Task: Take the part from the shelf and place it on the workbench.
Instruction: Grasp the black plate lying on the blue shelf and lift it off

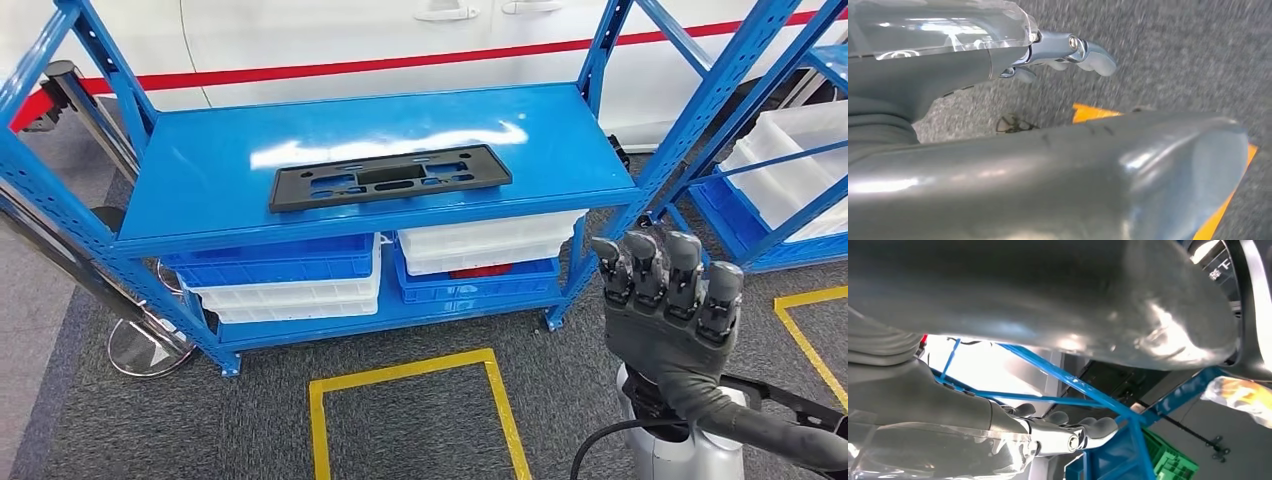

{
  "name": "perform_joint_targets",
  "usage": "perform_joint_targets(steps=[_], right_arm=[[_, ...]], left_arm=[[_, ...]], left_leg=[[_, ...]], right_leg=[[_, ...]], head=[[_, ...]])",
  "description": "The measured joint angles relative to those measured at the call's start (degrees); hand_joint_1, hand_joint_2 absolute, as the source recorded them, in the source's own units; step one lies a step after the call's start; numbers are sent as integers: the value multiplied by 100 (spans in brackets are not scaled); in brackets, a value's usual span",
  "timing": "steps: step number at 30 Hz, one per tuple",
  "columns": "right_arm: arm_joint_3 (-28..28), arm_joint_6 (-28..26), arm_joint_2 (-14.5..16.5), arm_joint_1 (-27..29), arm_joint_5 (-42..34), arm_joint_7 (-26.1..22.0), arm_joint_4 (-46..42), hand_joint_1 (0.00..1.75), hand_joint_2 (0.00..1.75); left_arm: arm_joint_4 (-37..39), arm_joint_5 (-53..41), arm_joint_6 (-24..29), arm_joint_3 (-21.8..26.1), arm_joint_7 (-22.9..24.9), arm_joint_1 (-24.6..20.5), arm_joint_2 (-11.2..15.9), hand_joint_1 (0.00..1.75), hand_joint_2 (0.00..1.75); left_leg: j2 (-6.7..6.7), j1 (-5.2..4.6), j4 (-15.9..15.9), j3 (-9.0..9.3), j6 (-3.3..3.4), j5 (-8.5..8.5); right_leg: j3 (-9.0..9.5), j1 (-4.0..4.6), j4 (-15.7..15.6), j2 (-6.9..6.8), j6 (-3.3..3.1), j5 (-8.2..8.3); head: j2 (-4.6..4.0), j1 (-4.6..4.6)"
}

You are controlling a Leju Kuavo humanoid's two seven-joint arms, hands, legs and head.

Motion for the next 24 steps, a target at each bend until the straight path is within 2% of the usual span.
perform_joint_targets(steps=[1, 2, 3, 4, 5, 7, 8, 9, 11, 12, 13, 14, 15, 17, 18, 19, 20, 22, 24], right_arm=[[68, -142, -46, 21, 49, 7, 31, 0, 0], [149, -319, -101, 33, 104, 41, 83, 0, 0], [248, -519, -162, 38, 166, 86, 160, 0, 0], [358, -719, -221, 43, 225, 132, 253, 0, 0], [473, -915, -270, 49, 290, 182, 350, 0, 0], [694, -1292, -336, 54, 429, 287, 529, 0, 0], [797, -1482, -357, 49, 496, 354, 607, 0, 0], [884, -1651, -371, 43, 545, 412, 677, 0, 0], [1046, -1992, -387, 34, 597, 507, 838, 0, 0], [1113, -2141, -391, 31, 603, 528, 920, 0, 0], [1174, -2279, -394, 22, 601, 542, 999, 0, 0], [1224, -2386, -398, 5, 591, 541, 1063, 0, 0], [1261, -2467, -400, -21, 578, 540, 1109, 0, 0], [1302, -2600, -404, -82, 564, 539, 1169, 0, 0], [1309, -2652, -405, -106, 564, 540, 1186, 0, 0], [1313, -2706, -407, -123, 572, 542, 1197, 0, 0], [1316, -2750, -410, -128, 588, 544, 1203, 0, 0], [1319, -2834, -419, -116, 633, 545, 1198, 0, 0], [1320, -2888, -425, -84, 668, 542, 1192, 0, 0]], left_arm=[[10, 0, -26, 17, 3, -2, -10, 0, 0], [19, 3, -52, 34, 9, -7, -10, 0, 0], [27, 8, -76, 50, 14, -10, -11, 0, 0], [36, 11, -92, 62, 17, -14, -11, 0, 0], [34, 15, -100, 71, 19, -19, 2, 0, 0], [34, 21, -108, 83, 16, -25, 4, 0, 0], [34, 26, -108, 89, 15, -26, 5, 0, 0], [34, 31, -106, 96, 13, -26, 6, 0, 0], [34, 53, -97, 114, 11, -24, 5, 0, 0], [34, 64, -91, 121, 10, -22, 5, 0, 0], [34, 74, -86, 128, 9, -22, 4, 0, 0], [34, 80, -84, 133, 5, -23, 4, 0, 0], [34, 85, -81, 140, 1, -25, 2, 0, 0], [43, 95, -74, 155, -5, -28, -32, 0, 0], [52, 100, -72, 162, -2, -31, -61, 0, 0], [56, 102, -67, 167, 2, -32, -76, 0, 0], [57, 100, -63, 170, 7, -35, -78, 0, 0], [63, 83, -60, 173, 14, -29, -94, 0, 0], [65, 65, -61, 173, 15, -26, -107, 0, 0]], left_leg=[[-26, 35, -257, 105, -66, 108], [-54, 52, -409, 169, -51, 146], [-81, 45, -436, 173, 12, 110], [-100, 30, -395, 140, 119, 84], [-98, 23, -367, 125, 224, 77], [-92, 9, -364, 110, 310, 87], [-90, 2, -368, 108, 333, 94], [-89, -11, -373, 105, 346, 98], [-85, -57, -376, 99, 359, 99], [-84, -92, -376, 99, 364, 96], [-85, -134, -377, 105, 373, 92], [-87, -182, -381, 117, 386, 88], [-90, -232, -391, 136, 404, 84], [-87, -288, -449, 180, 449, 92], [-80, -284, -488, 193, 453, 107], [-70, -258, -528, 200, 444, 127], [-64, -239, -579, 214, 422, 151], [-53, -238, -630, 260, 392, 142], [-59, -255, -361, 177, 351, -45]], right_leg=[[-39, -38, 123, 9, 99, -73], [-90, -58, 245, 24, 178, -137], [-137, -60, 334, 39, 231, -180], [-170, -50, 377, 55, 257, -196], [-184, -56, 384, 67, 264, -196], [-212, -73, 451, 56, 274, -253], [-288, -73, 616, 42, 276, -358], [-421, -65, 901, 28, 273, -514], [-804, -26, 1647, 18, 245, -831], [-953, 5, 1908, 18, 207, -888], [-1012, 47, 1973, 19, 140, -834], [-969, 105, 1824, 22, 42, -681], [-833, 184, 1495, 27, -94, -465], [-540, 326, 822, 20, -424, -183], [-450, 381, 605, 19, -539, -122], [-411, 414, 500, 14, -606, -115], [-384, 440, 416, 16, -624, -76], [-219, 412, 119, 4, -627, 44], [-27, 334, -175, -29, -586, 158]], head=[[0, -9], [0, -13], [0, -14], [0, -14], [0, -5], [0, 2], [0, 3], [0, 4], [0, 5], [0, 4], [0, 4], [-1, 5], [-1, 5], [-1, -40], [-1, -66], [-1, -89], [-1, -96], [0, -86], [0, -87]])
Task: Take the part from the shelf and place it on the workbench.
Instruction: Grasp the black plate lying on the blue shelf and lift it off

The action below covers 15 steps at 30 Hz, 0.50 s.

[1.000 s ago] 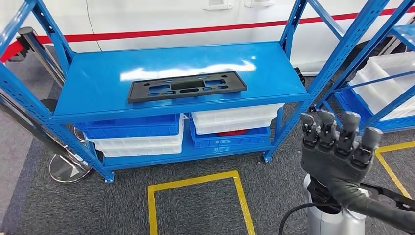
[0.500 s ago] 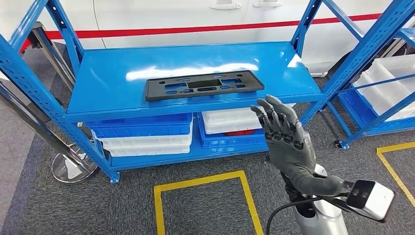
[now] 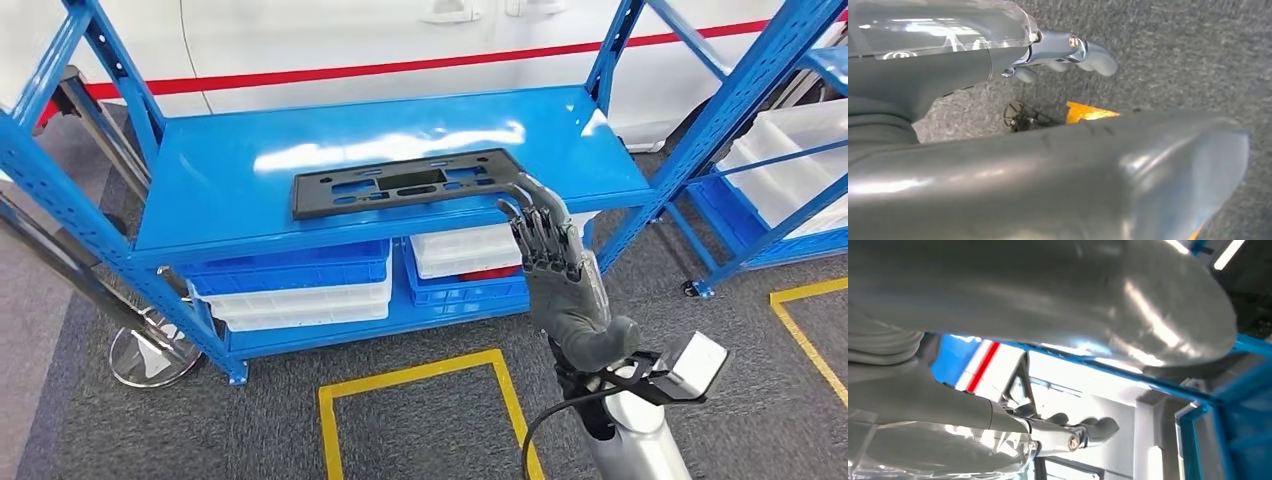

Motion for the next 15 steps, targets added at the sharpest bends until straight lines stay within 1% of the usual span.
perform_joint_targets(steps=[2, 3, 4, 5, 6, 7, 8, 9, 10, 11, 12, 13, 14, 15], right_arm=[[0, -16, -2, 65, 20, -6, 15, 0, 0], [0, -16, -3, 114, 28, -8, 28, 0, 0], [0, -17, -5, 171, 37, -12, 43, 0, 0], [-1, -21, -7, 221, 45, -15, 56, 0, 0], [-1, -28, -9, 263, 56, -17, 71, 0, 0], [-2, -38, -11, 297, 66, -21, 83, 0, 0], [-3, -51, -13, 321, 73, -22, 91, 0, 0], [-4, -62, -15, 343, 79, -25, 95, 0, 0], [-6, -70, -19, 366, 85, -28, 96, 0, 0], [-8, -76, -22, 391, 90, -29, 95, 0, 0], [-12, -80, -28, 418, 96, -30, 95, 0, 0], [-18, -85, -33, 441, 108, -28, 95, 0, 0], [-27, -95, -37, 459, 123, -27, 95, 0, 0], [-39, -113, -42, 474, 148, -26, 95, 0, 0]], left_arm=[[0, -9, -2, 0, 0, 4, 4, 0, 0], [0, -15, -2, 0, -1, 10, 13, 0, 0], [0, -25, -2, 0, -1, 18, 23, 0, 0], [0, -35, -2, 0, -1, 25, 33, 0, 0], [0, -45, -2, 0, -1, 30, 42, 0, 0], [2, -53, -3, 0, -1, 31, 42, 0, 0], [4, -55, -5, 0, 1, 31, 38, 0, 0], [7, -58, -4, 0, 3, 32, 33, 0, 0], [9, -67, 6, 0, 6, 34, 27, 0, 0], [9, -79, 24, -1, 10, 35, 27, 0, 0], [9, -91, 43, -1, 15, 36, 27, 0, 0], [9, -96, 62, -2, 27, 34, 26, 0, 0], [9, -88, 73, -2, 42, 31, 24, 0, 0], [9, -76, 80, -1, 61, 30, 22, 0, 0]], left_leg=[[0, 49, 621, -300, -88, -307], [2, 83, 880, -439, -140, -394], [5, 119, 979, -501, -193, -380], [7, 154, 882, -462, -250, -264], [12, 192, 591, -322, -310, -69], [4, 216, 294, -176, -359, 61], [-11, 234, 47, -61, -366, 149], [-29, 241, -72, -9, -319, 167], [-47, 230, -62, -22, -244, 123], [-53, 225, -49, -38, -157, 126], [-49, 225, -25, -52, -93, 121], [-43, 228, -25, -53, -60, 125], [-39, 235, -31, -53, -35, 130], [-34, 241, -36, -54, -18, 133]], right_leg=[[49, -41, -57, -19, 96, 5], [44, -63, -39, -20, 158, -14], [36, -92, -5, -18, 226, -42], [26, -129, 49, -13, 296, -77], [12, -172, 130, -8, 376, -129], [-18, -206, 234, 0, 460, -193], [-68, -217, 366, 8, 539, -264], [-121, -215, 477, 19, 596, -320], [-168, -201, 555, 31, 630, -354], [-197, -193, 599, 41, 643, -369], [-206, -200, 605, 48, 651, -377], [-215, -208, 639, 50, 666, -409], [-261, -221, 748, 50, 687, -492], [-355, -232, 962, 47, 714, -627]], head=[[0, -2], [0, -2], [0, -2], [0, -2], [0, -3], [0, -5], [0, -7], [0, -2], [0, 1], [0, 8], [0, 13], [0, 17], [0, 26], [0, 32]])
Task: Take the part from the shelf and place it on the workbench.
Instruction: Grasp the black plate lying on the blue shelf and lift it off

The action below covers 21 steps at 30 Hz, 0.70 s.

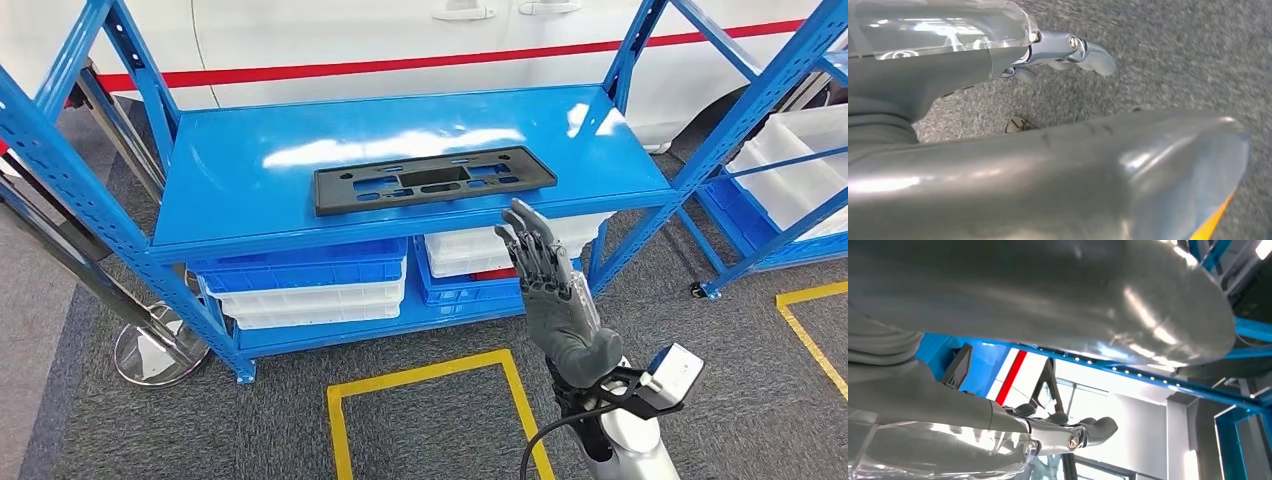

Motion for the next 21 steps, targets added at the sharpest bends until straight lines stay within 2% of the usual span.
perform_joint_targets(steps=[2, 3, 4, 5, 6, 7, 9, 10, 12, 14, 16, 18, 19, 20, 21], right_arm=[[-23, -44, -2, 60, 50, -9, -3, 0, 0], [-36, -62, -2, 104, 66, -16, -8, 0, 0], [-49, -71, -3, 149, 74, -22, -18, 0, 0], [-64, -72, -3, 186, 75, -27, -38, 0, 0], [-80, -72, -4, 211, 75, -34, -66, 0, 0], [-97, -72, -4, 225, 76, -44, -101, 0, 0], [-124, -72, -6, 241, 78, -64, -164, 0, 0], [-134, -71, -7, 250, 79, -73, -189, 0, 0], [-151, -68, -9, 284, 82, -81, -237, 0, 0], [-163, -49, -9, 330, 83, -89, -285, 0, 0], [-170, -10, -10, 377, 84, -94, -313, 0, 0], [-177, 22, -11, 439, 86, -92, -322, 0, 0], [-179, 30, -11, 472, 87, -91, -326, 0, 0], [-181, 33, -11, 498, 89, -91, -330, 0, 0], [-184, 33, -11, 516, 89, -92, -333, 0, 0]], left_arm=[[-1, 18, 27, 1, 33, 0, 2, 0, 0], [-1, 16, 43, 1, 42, 1, 2, 0, 0], [-1, 13, 60, 1, 46, 1, 2, 0, 0], [-1, 10, 71, 1, 48, 0, 2, 0, 0], [-1, 7, 80, 1, 49, -2, 1, 0, 0], [0, 5, 86, 1, 50, -4, -3, 0, 0], [2, -5, 91, 1, 53, -12, -17, 0, 0], [3, -11, 96, 1, 56, -15, -24, 0, 0], [4, -24, 104, 0, 60, -17, -30, 0, 0], [4, -32, 106, -2, 50, -16, -28, 0, 0], [4, -46, 106, -4, 30, -16, -21, 0, 0], [4, -65, 104, -5, 13, -10, -16, 0, 0], [4, -72, 102, -5, 7, -4, -14, 0, 0], [4, -76, 99, -5, 4, 2, -11, 0, 0], [4, -76, 98, -6, 2, 4, -6, 0, 0]], left_leg=[[5, -7, -5, -4, 20, -2], [6, -14, -5, -5, 25, -5], [6, -24, -5, -2, 31, -9], [4, -36, -6, 6, 37, -14], [0, -52, -10, 19, 42, -18], [-3, -63, -24, 36, 45, -20], [-6, -75, -77, 66, 28, -8], [-2, -66, -110, 75, 9, 5], [8, -52, -192, 105, -48, 38], [28, -67, -153, 117, -79, -21], [41, -83, 281, -55, -84, -297], [42, -87, 966, -379, -101, -623], [42, -88, 1176, -482, -113, -673], [42, -88, 1186, -487, -123, -610], [44, -89, 970, -380, -127, -442]], right_leg=[[-338, -13, 705, -1, 42, -340], [-502, -15, 1023, -1, 47, -448], [-600, -13, 1188, -1, 38, -456], [-592, -7, 1131, 0, 11, -351], [-483, 8, 868, 2, -34, -159], [-308, 36, 467, 4, -99, 56], [-3, 100, -189, 1, -221, 303], [66, 130, -350, 0, -262, 332], [98, 161, -459, -2, -305, 355], [199, 126, -635, -23, -307, 429], [291, 96, -774, -49, -302, 485], [291, 115, -768, -52, -316, 475], [284, 122, -746, -49, -314, 462], [279, 127, -717, -43, -307, 444], [276, 129, -680, -35, -293, 419]], head=[[0, 11], [0, 11], [0, 11], [0, 11], [0, 11], [0, 11], [0, 16], [0, 24], [0, 46], [0, 41], [0, 34], [0, 33], [-1, 34], [-1, 34], [-1, 33]])
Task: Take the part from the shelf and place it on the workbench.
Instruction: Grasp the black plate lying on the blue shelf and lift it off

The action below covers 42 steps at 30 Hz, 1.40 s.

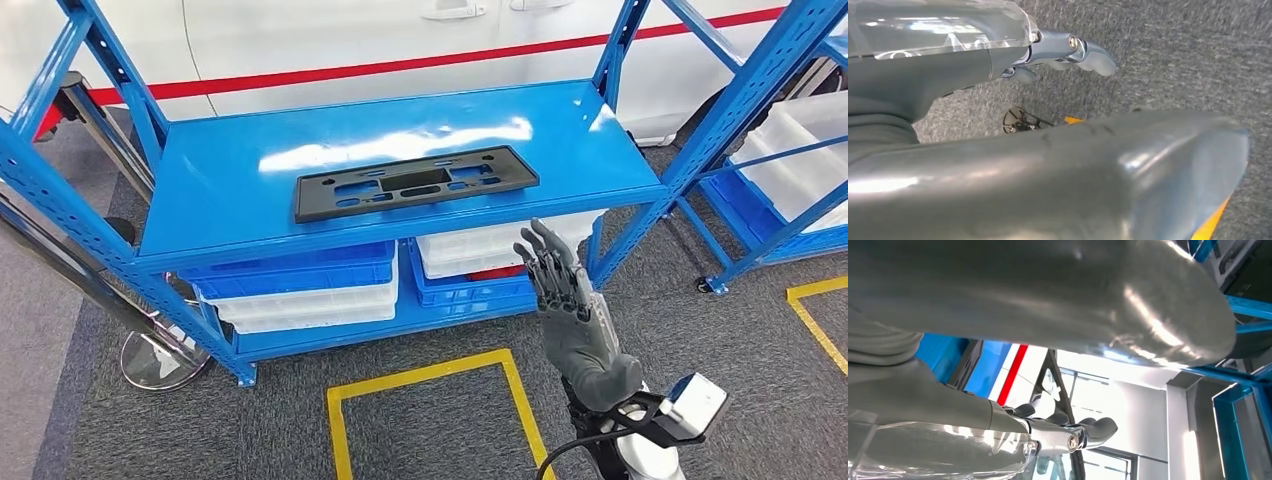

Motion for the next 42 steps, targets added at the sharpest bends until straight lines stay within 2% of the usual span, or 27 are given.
perform_joint_targets(steps=[2, 4, 7, 9, 10, 12, 13, 14, 15, 17, 18, 19, 21, 22, 24, 25, 27, 28, 29, 30, 32, 34, 36, 38, 39, 40, 42], right_arm=[[-5, 1, 0, 18, 1, -1, -8, 0, 0], [-15, 4, 0, 26, 5, 1, -17, 0, 0], [-25, 36, -2, 35, 22, -1, -21, 0, 0], [-26, 57, -9, 38, 32, -6, -27, 0, 0], [-27, 64, -14, 42, 34, -8, -29, 0, 0], [-28, 70, -25, 59, 36, -10, -29, 0, 0], [-28, 70, -28, 71, 36, -10, -26, 0, 0], [-28, 70, -31, 80, 37, -10, -24, 0, 0], [-28, 70, -35, 84, 38, -10, -22, 0, 0], [-28, 69, -40, 81, 39, -10, -24, 0, 0], [-28, 69, -41, 79, 41, -11, -27, 0, 0], [-28, 68, -43, 78, 42, -12, -30, 0, 0], [-28, 68, -44, 81, 45, -12, -34, 0, 0], [-28, 67, -44, 84, 46, -12, -42, 0, 0], [-28, 64, -44, 81, 52, -13, -57, 0, 0], [-28, 61, -44, 83, 57, -12, -62, 0, 0], [-30, 60, -44, 91, 72, -4, -61, 0, 0], [-30, 62, -44, 98, 83, 2, -60, 0, 0], [-29, 67, -44, 102, 93, 8, -60, 0, 0], [-28, 73, -44, 103, 102, 12, -60, 0, 0], [-26, 85, -44, 104, 115, 16, -61, 0, 0], [-23, 93, -44, 105, 132, 25, -62, 0, 0], [-13, 102, -45, 108, 143, 38, -62, 0, 0], [4, 107, -48, 110, 147, 56, -64, 0, 0], [13, 107, -51, 107, 148, 67, -67, 0, 0], [20, 107, -58, 103, 149, 77, -70, 0, 0], [37, 106, -72, 108, 150, 89, -72, 0, 0]], left_arm=[[0, 2, -10, -1, 0, -6, 14, 0, 0], [0, 4, -33, -2, 11, -15, 22, 0, 0], [0, 20, -111, -1, 26, -6, 25, 0, 0], [-1, 37, -148, 1, 25, -8, 28, 0, 0], [-2, 41, -154, 1, 25, -9, 29, 0, 0], [-2, 42, -155, 1, 24, -3, 32, 0, 0], [-2, 42, -156, 1, 22, 2, 32, 0, 0], [-2, 42, -159, 1, 20, 4, 32, 0, 0], [-2, 42, -164, 0, 17, 4, 32, 0, 0], [-2, 40, -186, -1, 10, -1, 32, 0, 0], [-2, 40, -200, -2, 8, -3, 30, 0, 0], [-2, 39, -215, -2, 5, -5, 28, 0, 0], [-2, 39, -237, -2, 2, -6, 26, 0, 0], [-2, 39, -244, -2, 1, -6, 26, 0, 0], [-2, 39, -249, -3, -4, -9, 32, 0, 0], [-2, 39, -252, -4, -7, -11, 37, 0, 0], [-2, 39, -261, -4, -9, -9, 46, 0, 0], [-2, 39, -273, -4, -9, -4, 48, 0, 0], [-2, 40, -288, -4, -9, 2, 50, 0, 0], [-2, 40, -305, -4, -10, 5, 53, 0, 0], [-2, 42, -328, -4, -16, 0, 65, 0, 0], [-2, 44, -335, -4, -25, -14, 80, 0, 0], [-2, 50, -335, -4, -31, -19, 88, 0, 0], [-1, 59, -332, -4, -31, -12, 83, 0, 0], [-1, 65, -329, -4, -31, -12, 81, 0, 0], [-1, 73, -327, -3, -33, -16, 80, 0, 0], [-1, 86, -324, -2, -38, -18, 84, 0, 0]], left_leg=[[8, -6, -703, 350, 31, 333], [7, -24, -1075, 529, 115, 426], [1, -38, -1115, 525, 216, 440], [5, -2, -1150, 530, 263, 469], [7, 13, -1161, 529, 278, 479], [8, 18, -1164, 515, 286, 484], [8, 21, -1164, 511, 286, 484], [8, 24, -1164, 513, 284, 483], [5, 30, -1164, 521, 281, 481], [-4, 42, -1170, 545, 264, 474], [-10, 44, -1177, 549, 239, 477], [-13, 46, -1190, 546, 206, 486], [-16, 46, -1243, 548, 119, 517], [-13, 44, -1268, 560, 79, 519], [-2, 35, -1159, 533, 40, 414], [3, 30, -937, 440, 42, 274], [5, 24, -221, 108, 60, -72], [6, 21, 98, -49, 65, -173], [6, 16, 251, -128, 72, -172], [6, 10, 172, -96, 85, -57], [8, -12, -509, 234, 145, 307], [7, -45, -1078, 518, 207, 464], [-1, -72, -1204, 567, 248, 445], [-8, -53, -1248, 615, 292, 456], [-7, -35, -1273, 654, 312, 457], [-6, -17, -1293, 693, 328, 456], [-6, -9, -1306, 720, 341, 434]], right_leg=[[-17, 6, 113, 11, 48, -73], [-62, 18, 225, 16, 105, -132], [-95, 15, 268, 24, 170, -148], [-170, -1, 461, 33, 237, -306], [-283, -22, 722, 36, 283, -471], [-625, -81, 1452, 35, 368, -814], [-756, -110, 1717, 34, 392, -884], [-800, -133, 1794, 34, 408, -846], [-730, -151, 1637, 34, 414, -697], [-348, -163, 855, 37, 399, -295], [-178, -146, 492, 39, 375, -162], [-81, -125, 270, 45, 346, -106], [-64, -84, 162, 56, 280, -102], [-50, -97, 118, 60, 239, -80], [19, -114, -9, 45, 156, -26], [51, -116, -62, 35, 117, -6], [60, -74, -65, 21, 64, -14], [57, -51, -49, 20, 46, -28], [56, -28, -31, 21, 32, -45], [59, -9, -7, 26, 24, -66], [76, 10, 57, 36, 35, -126], [73, 27, 134, 43, 81, -188], [63, 34, 186, 46, 144, -196], [61, 24, 249, 51, 204, -196], [19, 14, 356, 52, 241, -249], [-81, -6, 560, 52, 281, -359], [-466, -68, 1224, 46, 367, -674]], head=[[1, 0], [1, 5], [1, 9], [1, 29], [1, 41], [1, 56], [1, 56], [1, 56], [1, 56], [1, 56], [1, 58], [1, 59], [1, 62], [1, 61], [0, 51], [0, 46], [1, 43], [1, 43], [1, 43], [1, 43], [1, 44], [1, 46], [1, 48], [1, 50], [1, 62], [1, 73], [1, 93]])
